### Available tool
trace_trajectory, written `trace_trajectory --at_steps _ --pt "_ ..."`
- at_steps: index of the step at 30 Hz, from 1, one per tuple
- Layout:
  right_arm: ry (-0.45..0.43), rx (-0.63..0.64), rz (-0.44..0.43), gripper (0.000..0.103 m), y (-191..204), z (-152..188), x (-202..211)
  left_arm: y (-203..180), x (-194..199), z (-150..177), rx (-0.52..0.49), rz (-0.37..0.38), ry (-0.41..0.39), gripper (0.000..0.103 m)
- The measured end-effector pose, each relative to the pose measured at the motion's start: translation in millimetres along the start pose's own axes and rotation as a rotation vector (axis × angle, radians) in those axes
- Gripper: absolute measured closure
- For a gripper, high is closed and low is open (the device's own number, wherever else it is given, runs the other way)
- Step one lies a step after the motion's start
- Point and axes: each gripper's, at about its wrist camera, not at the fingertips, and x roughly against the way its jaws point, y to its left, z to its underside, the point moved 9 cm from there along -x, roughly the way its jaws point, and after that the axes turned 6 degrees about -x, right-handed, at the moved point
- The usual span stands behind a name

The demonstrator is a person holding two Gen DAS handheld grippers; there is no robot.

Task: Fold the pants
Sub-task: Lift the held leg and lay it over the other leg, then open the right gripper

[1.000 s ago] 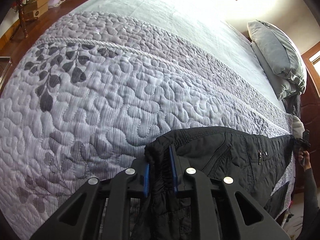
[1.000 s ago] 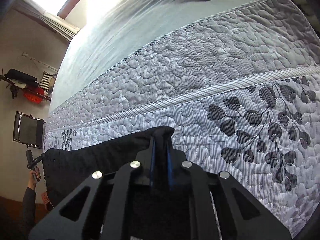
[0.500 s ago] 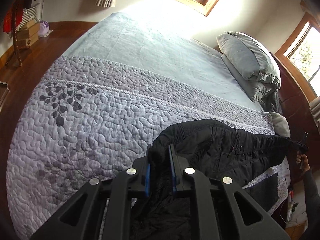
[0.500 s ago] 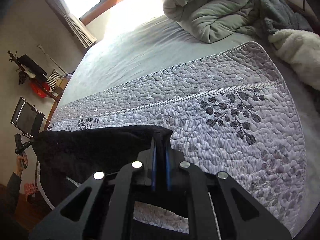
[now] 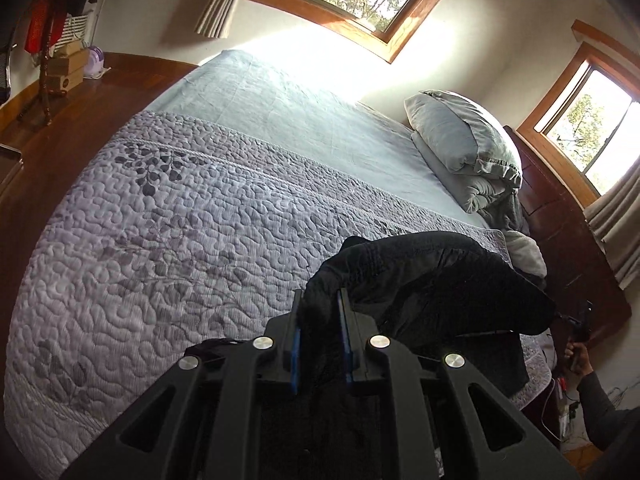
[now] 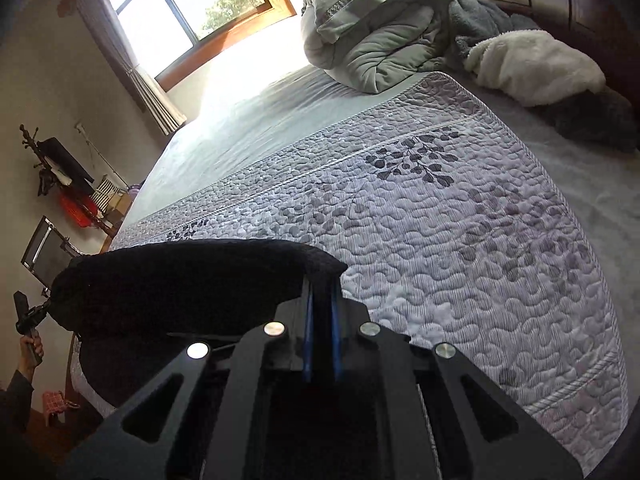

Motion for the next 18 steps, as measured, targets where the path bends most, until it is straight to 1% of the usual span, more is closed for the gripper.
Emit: trace_trajectory --at_steps 2,8,12,14,16,17,18 --pt "0.0 -0.019 0.008 0.096 -4.2 20.2 7.7 2.4 6.1 14.9 0.02 0.007 -0.002 0.088" --pt "-0.005 -0.097 0.026 0.094 -22.9 73.6 20.2 8.3 14.1 59.5 0.036 0.003 0.013 0.087" --pt "0.003 -0.151 0.048 0.093 -40.2 103.5 23.7 13.8 16.9 88.4 0.016 -0.032 0.042 0.086" --pt "0.012 -0.174 0.065 0.088 -49.4 117.4 22.7 20.2 17.5 101.6 0.021 -0.046 0.061 0.085" --pt "0.02 -0.185 0.096 0.085 -57.8 130.5 18.7 27.0 15.4 116.1 0.018 -0.073 0.089 0.081" --pt "0.031 -0.192 0.109 0.08 -62.3 138.3 15.2 29.2 12.9 125.1 0.02 -0.08 0.109 0.081" --pt "0.043 -0.206 0.113 0.077 -66.3 146.6 10.7 31.9 9.2 134.8 0.017 -0.091 0.131 0.08"
